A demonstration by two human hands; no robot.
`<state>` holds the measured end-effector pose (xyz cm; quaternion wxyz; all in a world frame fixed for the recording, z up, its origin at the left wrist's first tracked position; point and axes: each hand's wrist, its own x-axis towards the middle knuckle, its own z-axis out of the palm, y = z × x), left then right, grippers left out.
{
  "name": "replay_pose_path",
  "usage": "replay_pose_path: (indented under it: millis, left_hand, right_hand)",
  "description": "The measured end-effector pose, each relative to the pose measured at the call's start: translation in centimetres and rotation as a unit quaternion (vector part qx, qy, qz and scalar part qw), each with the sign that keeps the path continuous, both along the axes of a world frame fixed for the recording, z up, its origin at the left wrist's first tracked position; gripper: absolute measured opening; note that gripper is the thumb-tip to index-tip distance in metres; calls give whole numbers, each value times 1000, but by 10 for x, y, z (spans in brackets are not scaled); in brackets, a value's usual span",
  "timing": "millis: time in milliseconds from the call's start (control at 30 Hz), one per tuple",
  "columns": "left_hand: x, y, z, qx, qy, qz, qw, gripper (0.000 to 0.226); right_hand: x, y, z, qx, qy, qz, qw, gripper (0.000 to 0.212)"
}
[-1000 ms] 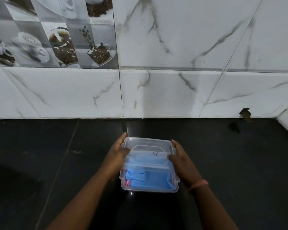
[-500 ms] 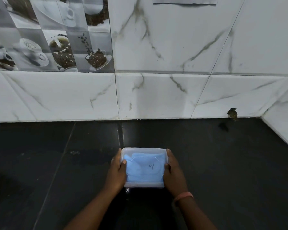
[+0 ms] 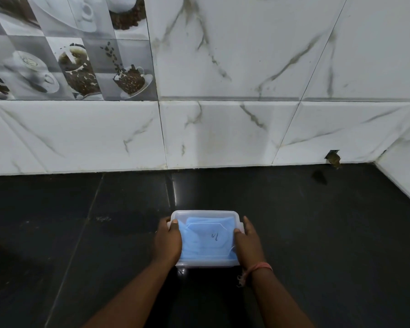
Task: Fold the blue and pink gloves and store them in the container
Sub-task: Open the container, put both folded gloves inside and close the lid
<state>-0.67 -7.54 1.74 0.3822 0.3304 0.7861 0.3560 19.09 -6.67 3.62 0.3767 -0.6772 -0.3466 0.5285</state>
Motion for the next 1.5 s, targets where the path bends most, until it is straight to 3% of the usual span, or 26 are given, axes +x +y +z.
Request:
replay_pose_path:
  millis: [67, 133, 200, 267, 367, 433, 533, 667, 867, 967, 1133, 1200, 1267, 1367, 1500]
  left_hand:
    - [0, 1, 1, 3, -32, 21, 999, 34]
    - [-1, 3, 3, -6, -77, 46, 996, 32]
    - [-2, 3, 4, -27, -117, 55, 991, 33]
    - [-4, -1, 5, -41, -183, 60, 980, 37]
    - [-8, -11, 10, -59, -297, 57, 951, 38]
    - [-11, -15, 13, -68, -322, 43, 943, 33]
    - [-15, -15, 17, -80, -321, 45, 943, 31]
    - [-16, -12, 20, -74, -279, 50, 956, 30]
    - [0, -33, 26, 16, -25, 58, 998, 33]
    - [12, -46, 22, 61, 5, 29, 998, 54]
    - [7, -46, 27, 64, 112, -18, 991, 51]
    - [6, -48, 32, 67, 103, -26, 992, 52]
    - [3, -48, 36, 63, 41, -6, 997, 51]
    - [-4, -36, 44, 37, -61, 22, 997, 23]
    - [-8, -8, 51, 17, -103, 29, 994, 27]
  right_hand:
    - [7, 4, -2, -79, 18, 2, 997, 61]
    - [15, 10, -2, -139, 38, 6, 989, 41]
    - [22, 12, 1, -173, 109, -20, 979, 22]
    - [25, 12, 4, -167, 106, -26, 980, 18]
    - [11, 5, 4, -74, -89, 7, 993, 13]
    - [-1, -4, 0, -8, -218, 10, 976, 16]
    - [-14, -15, -9, 60, -321, 0, 945, 23]
    - [-19, -19, -11, 85, -314, -19, 946, 31]
    - [-25, -23, -12, 87, -299, -42, 949, 34]
    - [-28, -24, -11, 81, -306, -39, 948, 33]
    - [-28, -23, -9, 79, -307, -40, 948, 32]
    - [-27, -25, -8, 79, -289, -27, 954, 31]
    - [-21, -26, -7, 70, -281, 0, 957, 29]
    - [-5, -12, -1, 7, -270, 68, 961, 29]
    - [7, 18, 23, -57, -220, 120, 966, 24]
